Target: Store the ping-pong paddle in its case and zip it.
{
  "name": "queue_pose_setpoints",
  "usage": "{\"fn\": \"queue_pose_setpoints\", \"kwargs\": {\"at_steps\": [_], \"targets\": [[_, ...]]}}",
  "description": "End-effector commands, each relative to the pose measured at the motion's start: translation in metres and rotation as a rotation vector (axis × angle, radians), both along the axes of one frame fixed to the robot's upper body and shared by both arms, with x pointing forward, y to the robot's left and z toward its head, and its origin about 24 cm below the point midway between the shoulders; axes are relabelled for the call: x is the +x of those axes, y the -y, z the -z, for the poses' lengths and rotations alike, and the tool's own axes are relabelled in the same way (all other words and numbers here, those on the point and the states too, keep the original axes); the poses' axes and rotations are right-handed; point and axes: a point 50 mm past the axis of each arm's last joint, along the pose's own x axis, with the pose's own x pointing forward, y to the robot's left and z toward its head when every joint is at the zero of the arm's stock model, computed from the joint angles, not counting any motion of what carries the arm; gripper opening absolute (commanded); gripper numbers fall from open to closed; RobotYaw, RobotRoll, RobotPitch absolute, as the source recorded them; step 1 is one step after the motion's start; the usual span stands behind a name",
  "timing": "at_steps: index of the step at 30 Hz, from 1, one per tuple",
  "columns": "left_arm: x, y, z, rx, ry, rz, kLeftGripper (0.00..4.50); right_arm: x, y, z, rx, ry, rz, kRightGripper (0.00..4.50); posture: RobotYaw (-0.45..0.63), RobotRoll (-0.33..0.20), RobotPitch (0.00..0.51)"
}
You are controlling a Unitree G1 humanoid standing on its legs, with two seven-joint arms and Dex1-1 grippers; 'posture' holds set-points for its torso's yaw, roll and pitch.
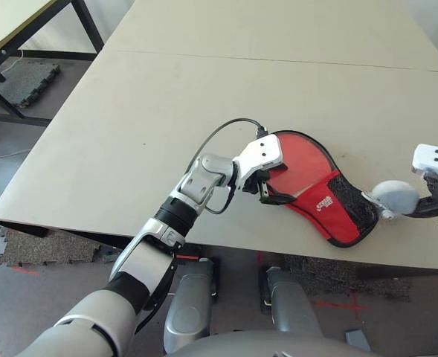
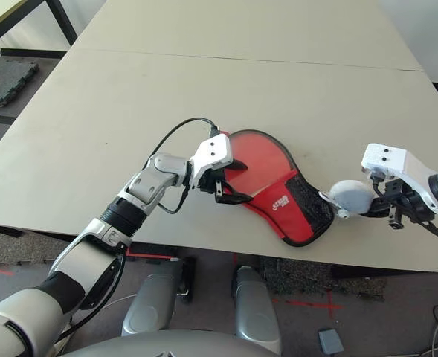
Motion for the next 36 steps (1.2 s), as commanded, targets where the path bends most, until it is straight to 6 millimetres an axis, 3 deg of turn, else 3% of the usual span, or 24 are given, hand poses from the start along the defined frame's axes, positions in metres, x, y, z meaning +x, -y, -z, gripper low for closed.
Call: {"fn": "queue_pose_setpoints", "kwargs": {"at_steps": [1,4,10,15,20,25,31,36], "targets": [[0.000,-0.013,0.025,0.096,-0.086,-0.042,4.50,-0.012,0.015,0.011,-0.062,-0.103,0.066,0.01,0.05,0.000,0.203],[0.002,-0.015,0.023,0.090,-0.078,-0.052,4.50,-0.010,0.020,0.007,-0.047,-0.069,0.096,0.61,0.05,0.000,0.202],[0.005,-0.028,0.007,0.041,-0.061,-0.087,4.50,0.005,0.012,-0.024,0.253,0.082,0.210,2.72,0.05,0.000,0.195],[0.004,-0.047,-0.010,-0.016,-0.079,-0.146,4.50,0.013,0.020,-0.047,0.361,0.239,0.300,4.47,0.05,0.000,0.191],[0.003,-0.079,-0.031,-0.075,-0.077,-0.258,4.50,0.034,0.026,-0.051,0.453,0.509,0.427,4.47,0.06,0.000,0.186],[0.019,-0.118,-0.048,-0.189,-0.017,-0.576,4.50,0.054,0.023,-0.032,0.489,0.719,0.545,4.47,0.07,0.000,0.179],[0.044,-0.170,-0.039,-0.273,0.149,-1.142,4.50,0.070,0.024,-0.008,0.410,1.041,0.750,4.47,0.07,0.000,0.170],[0.048,-0.209,-0.026,-0.309,0.357,-1.537,4.50,0.077,0.024,0.010,0.308,1.318,1.045,4.47,0.06,0.000,0.154]]}}
